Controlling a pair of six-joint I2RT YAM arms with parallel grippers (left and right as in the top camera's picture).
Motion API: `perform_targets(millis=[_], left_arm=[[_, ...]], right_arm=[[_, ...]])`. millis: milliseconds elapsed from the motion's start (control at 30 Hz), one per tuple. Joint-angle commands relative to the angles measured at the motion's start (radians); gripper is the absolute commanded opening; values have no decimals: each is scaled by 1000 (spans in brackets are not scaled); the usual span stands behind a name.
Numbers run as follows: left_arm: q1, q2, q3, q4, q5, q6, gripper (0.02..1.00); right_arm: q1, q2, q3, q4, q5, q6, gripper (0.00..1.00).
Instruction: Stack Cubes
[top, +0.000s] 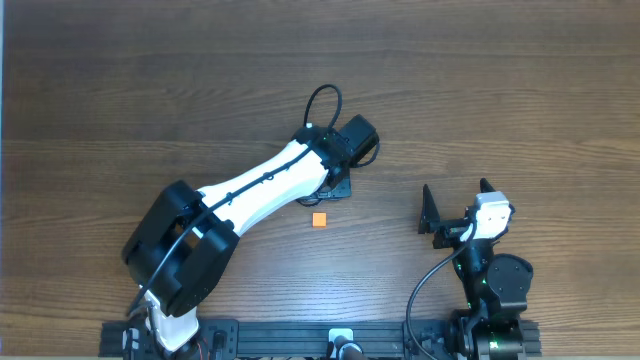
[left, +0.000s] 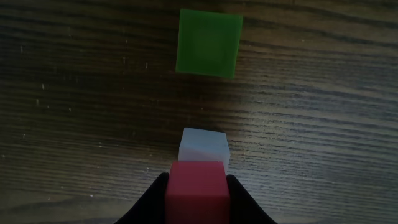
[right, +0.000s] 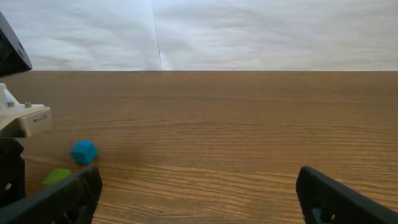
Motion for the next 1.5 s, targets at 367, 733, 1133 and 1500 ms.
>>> perform_targets(millis=[367, 733, 1133, 1500], left_arm=[[18, -19, 8, 16, -9, 11, 40], [18, -19, 8, 26, -8, 11, 47], [18, -19, 7, 26, -8, 11, 150], [18, -19, 7, 26, -8, 11, 323]], right_arm=[[6, -10, -8, 3, -11, -2, 993], [6, -10, -8, 3, -11, -2, 993], [6, -10, -8, 3, -11, -2, 991], [6, -10, -8, 3, -11, -2, 991]])
